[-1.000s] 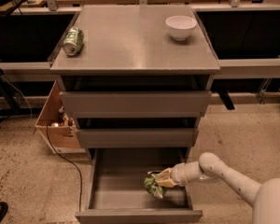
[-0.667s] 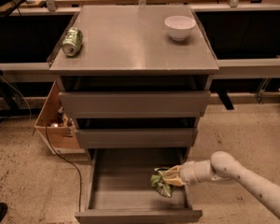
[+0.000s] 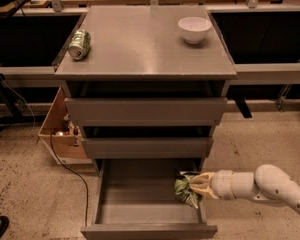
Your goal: Pick green jalapeno chip bag from bottom drawer and place on counter
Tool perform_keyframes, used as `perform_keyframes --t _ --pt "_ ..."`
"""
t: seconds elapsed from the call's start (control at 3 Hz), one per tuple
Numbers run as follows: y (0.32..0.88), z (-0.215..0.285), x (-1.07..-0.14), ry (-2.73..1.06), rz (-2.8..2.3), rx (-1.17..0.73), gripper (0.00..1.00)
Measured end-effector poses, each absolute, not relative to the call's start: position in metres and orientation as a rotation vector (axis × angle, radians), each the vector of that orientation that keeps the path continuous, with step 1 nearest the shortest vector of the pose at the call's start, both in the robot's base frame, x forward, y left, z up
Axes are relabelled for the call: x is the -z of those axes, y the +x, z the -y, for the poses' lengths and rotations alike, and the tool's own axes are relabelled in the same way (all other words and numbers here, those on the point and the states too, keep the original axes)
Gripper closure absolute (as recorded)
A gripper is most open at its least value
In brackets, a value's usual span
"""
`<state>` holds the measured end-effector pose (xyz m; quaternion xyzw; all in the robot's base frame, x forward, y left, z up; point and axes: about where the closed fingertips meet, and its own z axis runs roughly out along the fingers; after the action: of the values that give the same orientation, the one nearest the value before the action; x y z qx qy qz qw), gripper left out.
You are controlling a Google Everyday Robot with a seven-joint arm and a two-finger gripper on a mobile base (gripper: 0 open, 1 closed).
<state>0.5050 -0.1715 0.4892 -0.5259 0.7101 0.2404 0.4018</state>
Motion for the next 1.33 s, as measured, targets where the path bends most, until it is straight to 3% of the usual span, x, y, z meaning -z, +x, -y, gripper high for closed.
perform_keyframes --t 0.67,1.33 --pt "0.5 0.156 -0.502 -1.378 -1.766 -0.602 1.0" --pt "0.465 0.11 -0.588 -1.491 -1.642 -0.537 1.0"
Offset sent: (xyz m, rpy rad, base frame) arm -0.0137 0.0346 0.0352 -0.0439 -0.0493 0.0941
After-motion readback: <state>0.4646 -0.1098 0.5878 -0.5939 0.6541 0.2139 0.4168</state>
